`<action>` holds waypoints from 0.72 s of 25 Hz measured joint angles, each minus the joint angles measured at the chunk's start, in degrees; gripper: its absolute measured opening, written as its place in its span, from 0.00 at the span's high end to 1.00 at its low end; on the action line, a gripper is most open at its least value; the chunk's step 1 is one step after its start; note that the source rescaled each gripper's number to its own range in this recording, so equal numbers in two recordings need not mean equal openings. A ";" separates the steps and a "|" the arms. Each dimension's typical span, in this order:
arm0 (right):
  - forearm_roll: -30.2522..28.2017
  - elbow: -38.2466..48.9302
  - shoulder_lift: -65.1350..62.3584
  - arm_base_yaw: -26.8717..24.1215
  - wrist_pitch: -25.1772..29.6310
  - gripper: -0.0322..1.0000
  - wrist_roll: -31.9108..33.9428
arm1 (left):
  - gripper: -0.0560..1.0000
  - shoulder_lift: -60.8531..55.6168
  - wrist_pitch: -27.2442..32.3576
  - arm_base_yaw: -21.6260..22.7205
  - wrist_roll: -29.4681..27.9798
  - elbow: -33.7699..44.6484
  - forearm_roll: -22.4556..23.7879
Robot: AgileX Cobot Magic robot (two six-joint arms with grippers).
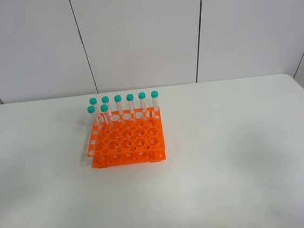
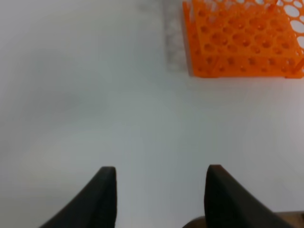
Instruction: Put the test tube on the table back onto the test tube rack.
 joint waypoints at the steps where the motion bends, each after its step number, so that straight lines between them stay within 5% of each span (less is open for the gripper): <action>1: 0.00 0.00 0.00 0.00 0.00 0.14 0.00 | 0.56 -0.69 0.00 0.00 0.00 0.11 0.00; 18: 0.00 0.00 0.00 0.00 0.00 0.14 0.00 | 0.56 -1.05 -0.42 0.00 0.00 0.62 -0.10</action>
